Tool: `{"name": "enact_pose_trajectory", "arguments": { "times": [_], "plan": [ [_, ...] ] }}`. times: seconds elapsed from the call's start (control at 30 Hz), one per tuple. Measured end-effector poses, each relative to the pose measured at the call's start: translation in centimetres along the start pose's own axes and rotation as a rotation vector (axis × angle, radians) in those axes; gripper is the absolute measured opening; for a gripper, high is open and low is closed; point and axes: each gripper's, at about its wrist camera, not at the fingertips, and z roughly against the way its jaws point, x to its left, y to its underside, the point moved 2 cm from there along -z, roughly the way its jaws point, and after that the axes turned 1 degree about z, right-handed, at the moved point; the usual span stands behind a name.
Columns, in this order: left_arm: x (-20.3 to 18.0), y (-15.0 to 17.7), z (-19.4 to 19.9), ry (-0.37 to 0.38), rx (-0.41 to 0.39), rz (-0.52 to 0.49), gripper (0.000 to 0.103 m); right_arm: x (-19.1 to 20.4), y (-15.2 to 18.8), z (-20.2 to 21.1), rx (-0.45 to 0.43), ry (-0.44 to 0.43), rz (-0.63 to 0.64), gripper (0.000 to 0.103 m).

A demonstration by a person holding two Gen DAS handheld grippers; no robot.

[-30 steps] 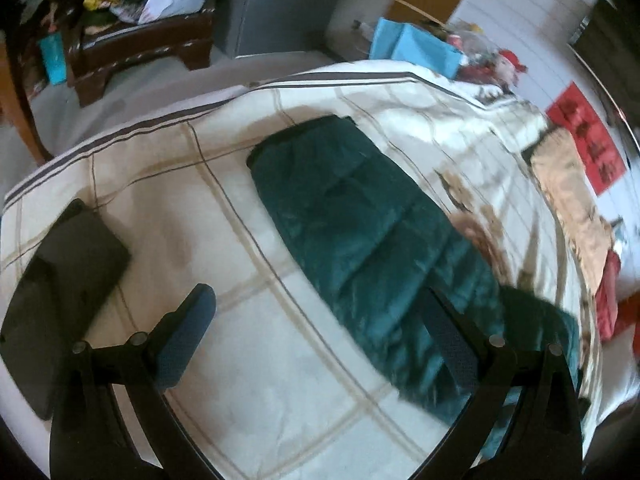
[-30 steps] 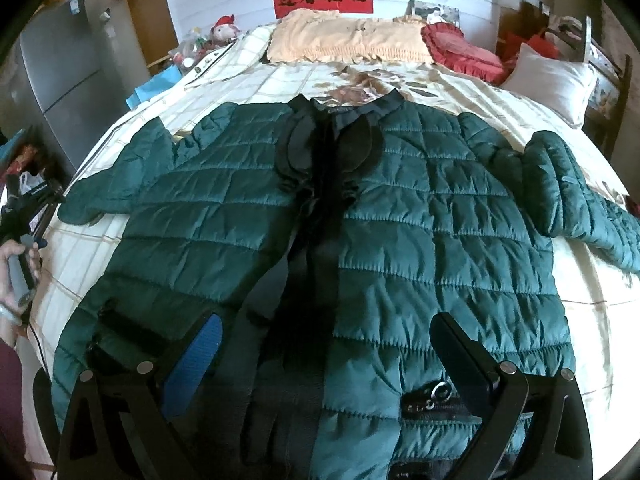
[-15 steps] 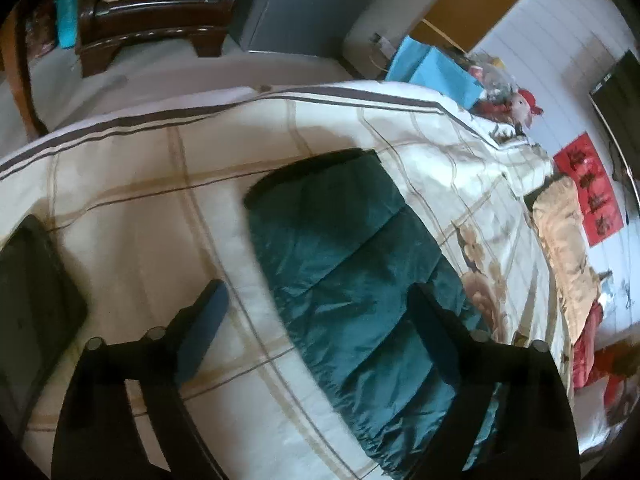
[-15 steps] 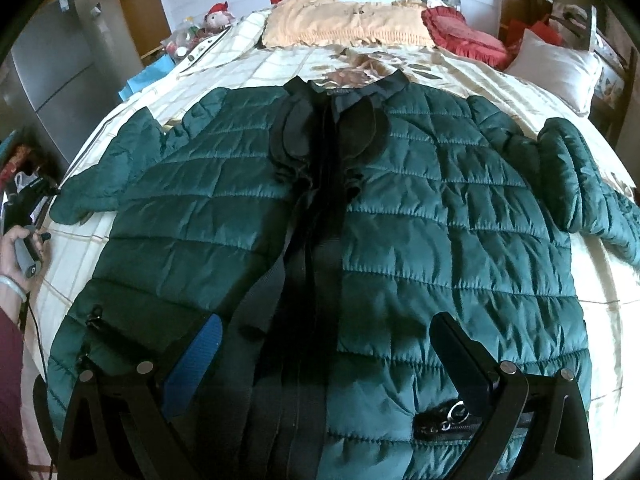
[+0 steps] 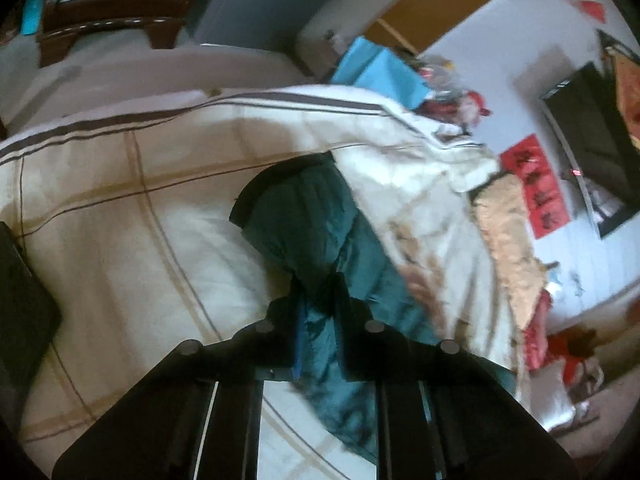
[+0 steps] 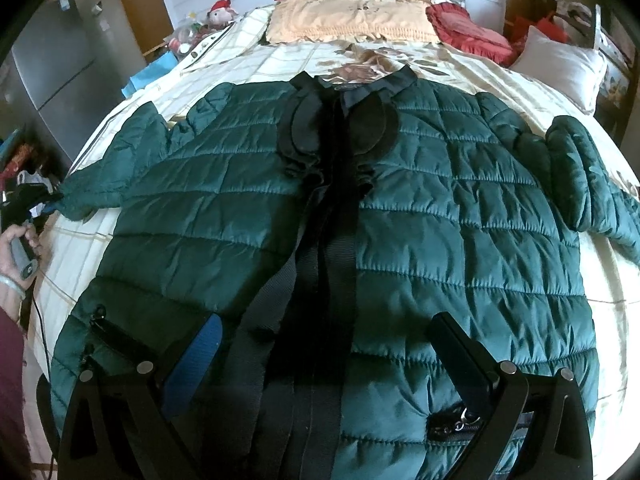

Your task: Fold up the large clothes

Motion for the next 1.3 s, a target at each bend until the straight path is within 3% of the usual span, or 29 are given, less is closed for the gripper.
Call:
{"name": "enact_pose_trajectory", "arguments": {
  "times": [0.17, 0.5, 0.73, 1.3],
  "plan": [
    [-2.1, 0.7, 2.3, 0.076, 0.015, -0.019, 0.008, 0.2, 0.3, 0.5, -0.004, -0.025, -0.009, 0.103],
    [-9.8, 5.7, 6.1, 0.150, 0.025, -0.221, 0.007, -0.3, 0.6, 1.4, -0.031, -0.031, -0.014, 0.103],
    [-14.6, 9.5, 6.9, 0.201, 0.069, -0.351, 0.007, -1.0, 1.0, 2.0, -0.038, -0.030, -0.032, 0.103],
    [-21.1, 19.7, 7.4, 0.289, 0.203, -0.542, 0.007, -1.8, 1.3, 2.7, -0.058, -0.034, -0.049, 0.103]
  ]
}}
